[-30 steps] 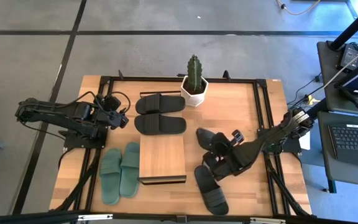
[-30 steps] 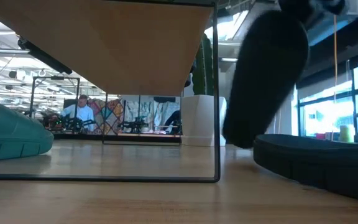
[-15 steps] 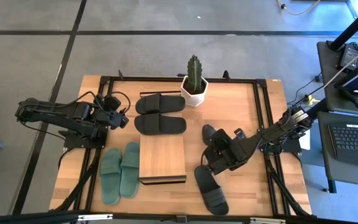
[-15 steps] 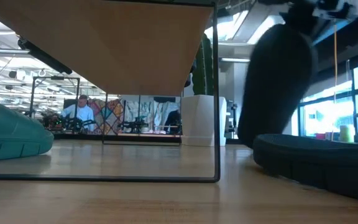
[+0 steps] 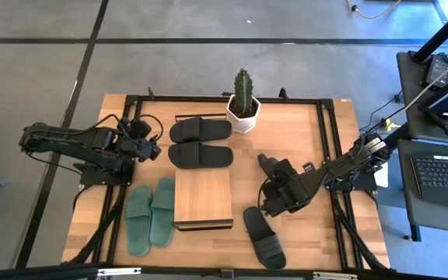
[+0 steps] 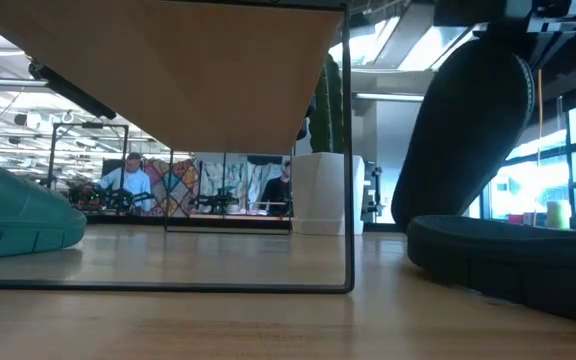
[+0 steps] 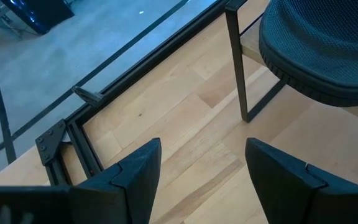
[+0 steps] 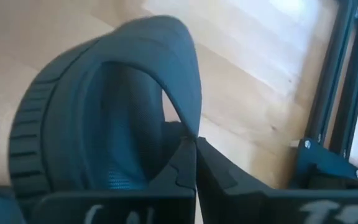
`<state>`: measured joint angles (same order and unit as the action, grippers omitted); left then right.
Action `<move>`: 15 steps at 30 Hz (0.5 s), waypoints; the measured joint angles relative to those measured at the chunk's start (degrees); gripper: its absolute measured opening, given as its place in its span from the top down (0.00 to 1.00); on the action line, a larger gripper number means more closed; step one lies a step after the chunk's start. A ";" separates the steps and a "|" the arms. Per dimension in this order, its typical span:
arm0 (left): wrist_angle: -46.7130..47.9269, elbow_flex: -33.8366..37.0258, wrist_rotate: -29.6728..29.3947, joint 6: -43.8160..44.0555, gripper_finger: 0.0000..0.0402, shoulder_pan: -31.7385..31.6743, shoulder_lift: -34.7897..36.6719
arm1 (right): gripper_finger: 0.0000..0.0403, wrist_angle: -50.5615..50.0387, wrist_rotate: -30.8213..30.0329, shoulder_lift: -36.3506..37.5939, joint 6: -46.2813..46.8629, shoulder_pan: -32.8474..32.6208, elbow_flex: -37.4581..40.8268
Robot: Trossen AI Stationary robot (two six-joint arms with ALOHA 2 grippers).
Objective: Pick and place slides into the shelf
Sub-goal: Put the black slides under the shelf
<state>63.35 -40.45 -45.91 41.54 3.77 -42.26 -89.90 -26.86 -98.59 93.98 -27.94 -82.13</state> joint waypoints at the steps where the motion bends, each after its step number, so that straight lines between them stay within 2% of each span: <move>1: 0.00 0.00 -0.02 -0.02 0.44 0.02 0.02 | 1.00 0.26 -0.81 0.00 -0.18 0.00 0.00; 8: 0.00 0.00 -0.04 0.00 0.44 0.02 0.00 | 1.00 8.28 -1.96 0.00 -5.27 0.02 0.00; 15: 0.00 0.00 -0.07 -0.02 0.44 0.00 0.00 | 1.00 22.03 -3.55 -0.11 -16.52 0.02 0.11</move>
<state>63.35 -40.45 -45.98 41.52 3.77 -42.26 -67.87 -30.42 -98.70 77.46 -27.92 -82.02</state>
